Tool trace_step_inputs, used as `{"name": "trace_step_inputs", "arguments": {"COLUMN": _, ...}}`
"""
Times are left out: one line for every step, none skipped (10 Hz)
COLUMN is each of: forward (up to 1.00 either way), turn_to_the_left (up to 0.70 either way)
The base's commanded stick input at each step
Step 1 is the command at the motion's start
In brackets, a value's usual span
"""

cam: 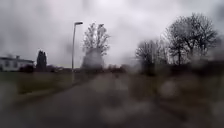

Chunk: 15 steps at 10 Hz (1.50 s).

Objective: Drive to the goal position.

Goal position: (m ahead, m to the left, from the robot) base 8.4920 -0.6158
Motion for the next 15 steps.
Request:
{"name": "trace_step_inputs", "arguments": {"forward": 1.00, "turn_to_the_left": 0.00}}
{"name": "trace_step_inputs", "arguments": {"forward": 1.00, "turn_to_the_left": 0.00}}
{"name": "trace_step_inputs", "arguments": {"forward": 1.00, "turn_to_the_left": 0.00}}
{"name": "trace_step_inputs", "arguments": {"forward": 1.00, "turn_to_the_left": 0.00}}
{"name": "trace_step_inputs", "arguments": {"forward": 1.00, "turn_to_the_left": 0.00}}
{"name": "trace_step_inputs", "arguments": {"forward": 1.00, "turn_to_the_left": 0.00}}
{"name": "trace_step_inputs", "arguments": {"forward": 1.00, "turn_to_the_left": 0.00}}
{"name": "trace_step_inputs", "arguments": {"forward": 1.00, "turn_to_the_left": 0.00}}
{"name": "trace_step_inputs", "arguments": {"forward": 1.00, "turn_to_the_left": 0.00}}
{"name": "trace_step_inputs", "arguments": {"forward": 1.00, "turn_to_the_left": 0.00}}
{"name": "trace_step_inputs", "arguments": {"forward": 1.00, "turn_to_the_left": 0.25}}
{"name": "trace_step_inputs", "arguments": {"forward": 1.00, "turn_to_the_left": 0.40}}
{"name": "trace_step_inputs", "arguments": {"forward": 1.00, "turn_to_the_left": 0.40}}
{"name": "trace_step_inputs", "arguments": {"forward": 1.00, "turn_to_the_left": 0.40}}
{"name": "trace_step_inputs", "arguments": {"forward": 1.00, "turn_to_the_left": 0.00}}
